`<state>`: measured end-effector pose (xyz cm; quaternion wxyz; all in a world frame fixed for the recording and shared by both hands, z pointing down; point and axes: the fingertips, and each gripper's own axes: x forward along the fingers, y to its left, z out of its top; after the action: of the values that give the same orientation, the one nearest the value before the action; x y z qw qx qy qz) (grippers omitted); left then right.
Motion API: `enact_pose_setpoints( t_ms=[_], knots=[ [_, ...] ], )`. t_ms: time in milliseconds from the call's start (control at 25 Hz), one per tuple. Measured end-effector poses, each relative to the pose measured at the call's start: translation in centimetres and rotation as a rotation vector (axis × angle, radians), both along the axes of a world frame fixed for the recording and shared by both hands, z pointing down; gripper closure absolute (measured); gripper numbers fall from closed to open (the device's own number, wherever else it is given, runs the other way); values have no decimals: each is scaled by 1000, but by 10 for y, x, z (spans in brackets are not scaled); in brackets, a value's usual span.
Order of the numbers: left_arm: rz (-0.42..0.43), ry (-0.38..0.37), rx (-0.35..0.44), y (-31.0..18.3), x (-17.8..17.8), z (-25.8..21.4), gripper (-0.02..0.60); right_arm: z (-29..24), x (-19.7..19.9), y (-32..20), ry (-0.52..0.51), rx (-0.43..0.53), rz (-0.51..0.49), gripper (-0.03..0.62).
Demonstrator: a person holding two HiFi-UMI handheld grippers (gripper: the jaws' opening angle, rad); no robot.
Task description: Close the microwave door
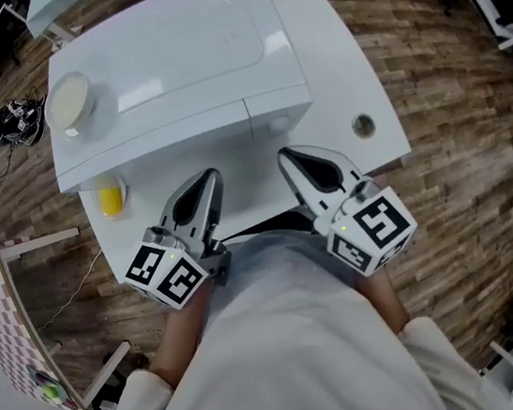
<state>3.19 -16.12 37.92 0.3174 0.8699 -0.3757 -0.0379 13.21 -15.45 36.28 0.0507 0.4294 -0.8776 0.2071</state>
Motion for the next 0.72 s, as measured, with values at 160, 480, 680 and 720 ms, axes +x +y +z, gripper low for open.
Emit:
enact_pose_setpoints(
  t_ms=[160, 480, 680, 720],
  knots=[
    [3, 11, 8, 0, 1, -5, 565, -8, 8, 2, 5, 20, -16, 571],
    [26, 27, -10, 2, 11, -5, 565, -21, 15, 9, -9, 37, -70, 571],
    [33, 28, -26, 6, 13, -1, 565, -18, 18, 13, -20, 18, -99, 571],
    [33, 29, -31, 7, 13, 0, 565, -18, 18, 14, -23, 14, -102, 571]
  ],
)
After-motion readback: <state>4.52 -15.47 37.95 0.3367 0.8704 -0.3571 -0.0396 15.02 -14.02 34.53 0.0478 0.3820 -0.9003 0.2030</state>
